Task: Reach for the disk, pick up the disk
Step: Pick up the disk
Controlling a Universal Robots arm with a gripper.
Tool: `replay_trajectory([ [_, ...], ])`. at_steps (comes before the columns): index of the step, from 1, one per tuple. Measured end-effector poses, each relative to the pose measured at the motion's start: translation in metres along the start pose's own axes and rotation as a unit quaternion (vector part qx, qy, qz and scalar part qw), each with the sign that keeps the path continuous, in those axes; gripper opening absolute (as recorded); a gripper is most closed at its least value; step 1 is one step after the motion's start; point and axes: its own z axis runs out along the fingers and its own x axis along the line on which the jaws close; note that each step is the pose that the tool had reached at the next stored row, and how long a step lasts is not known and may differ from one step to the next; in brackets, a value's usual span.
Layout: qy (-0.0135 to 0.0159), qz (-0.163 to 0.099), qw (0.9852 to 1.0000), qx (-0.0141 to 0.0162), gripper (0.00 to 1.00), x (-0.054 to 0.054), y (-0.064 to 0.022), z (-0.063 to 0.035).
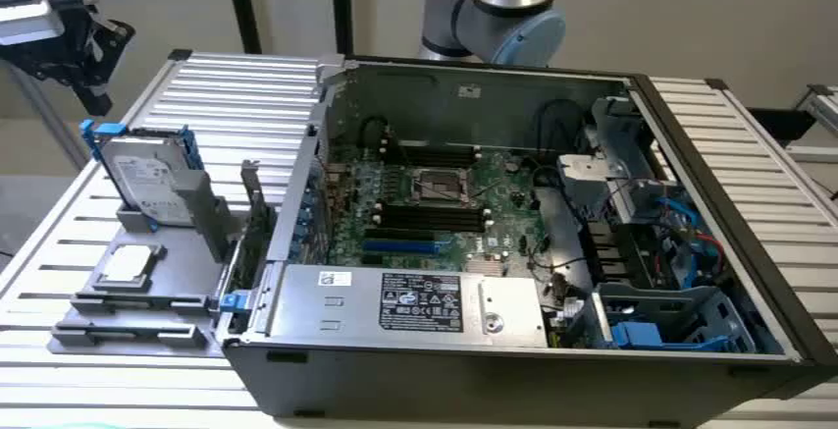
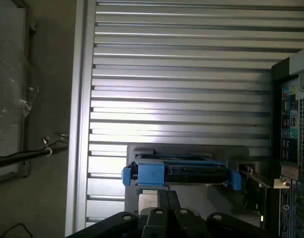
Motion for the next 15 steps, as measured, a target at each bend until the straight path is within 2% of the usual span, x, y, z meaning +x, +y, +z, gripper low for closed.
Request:
replay_trajectory([
  [12, 0.0000, 0.000, 1.0000, 0.0000, 0.11, 0.0001, 0.0000, 0.0000],
  [15, 0.0001, 0.000, 1.0000, 0.0000, 0.11, 0.0015, 0.0022, 0.0000],
])
